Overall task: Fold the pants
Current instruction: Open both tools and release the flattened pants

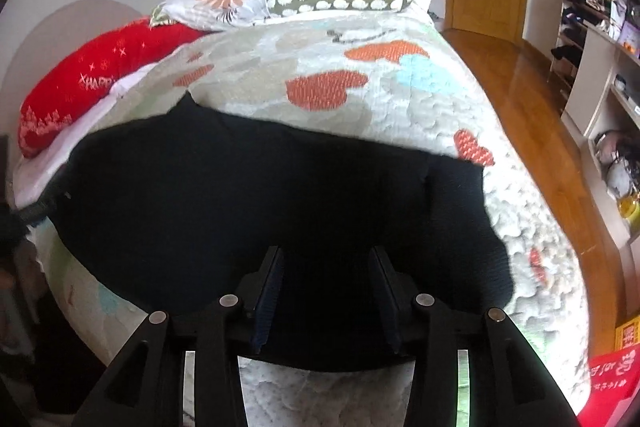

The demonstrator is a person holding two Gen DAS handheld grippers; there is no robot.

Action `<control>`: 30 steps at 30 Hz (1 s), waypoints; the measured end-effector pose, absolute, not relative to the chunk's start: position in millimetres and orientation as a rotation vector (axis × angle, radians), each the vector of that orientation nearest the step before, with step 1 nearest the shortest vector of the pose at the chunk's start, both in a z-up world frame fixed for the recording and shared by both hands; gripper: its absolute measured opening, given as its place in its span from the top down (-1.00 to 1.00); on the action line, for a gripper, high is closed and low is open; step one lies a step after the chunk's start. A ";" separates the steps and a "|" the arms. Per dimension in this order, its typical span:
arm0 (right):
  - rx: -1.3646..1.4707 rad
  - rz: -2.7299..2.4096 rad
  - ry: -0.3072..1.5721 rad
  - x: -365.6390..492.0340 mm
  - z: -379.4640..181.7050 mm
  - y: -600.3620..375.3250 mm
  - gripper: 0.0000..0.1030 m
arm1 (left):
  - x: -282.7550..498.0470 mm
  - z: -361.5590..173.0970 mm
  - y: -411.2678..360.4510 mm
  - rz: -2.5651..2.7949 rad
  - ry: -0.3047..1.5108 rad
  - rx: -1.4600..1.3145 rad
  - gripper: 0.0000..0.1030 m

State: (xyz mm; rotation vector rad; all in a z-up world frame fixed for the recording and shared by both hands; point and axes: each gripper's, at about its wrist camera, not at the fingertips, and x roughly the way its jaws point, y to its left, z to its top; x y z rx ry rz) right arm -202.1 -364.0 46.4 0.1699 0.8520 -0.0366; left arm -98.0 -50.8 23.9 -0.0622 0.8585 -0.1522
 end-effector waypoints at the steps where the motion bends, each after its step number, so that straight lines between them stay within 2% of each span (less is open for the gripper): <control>1: 0.167 -0.041 0.845 -203.5 50.1 -365.1 0.18 | -98.0 24.5 -51.0 -0.152 0.861 -0.064 -0.26; 10: 0.209 -0.078 0.790 -232.6 73.2 -386.8 0.17 | -100.9 40.2 -70.9 -0.221 0.842 -0.054 -0.26; 30: 0.279 -0.176 0.825 -258.0 60.7 -422.1 0.08 | -98.5 44.1 -146.6 -0.391 0.839 0.029 -0.26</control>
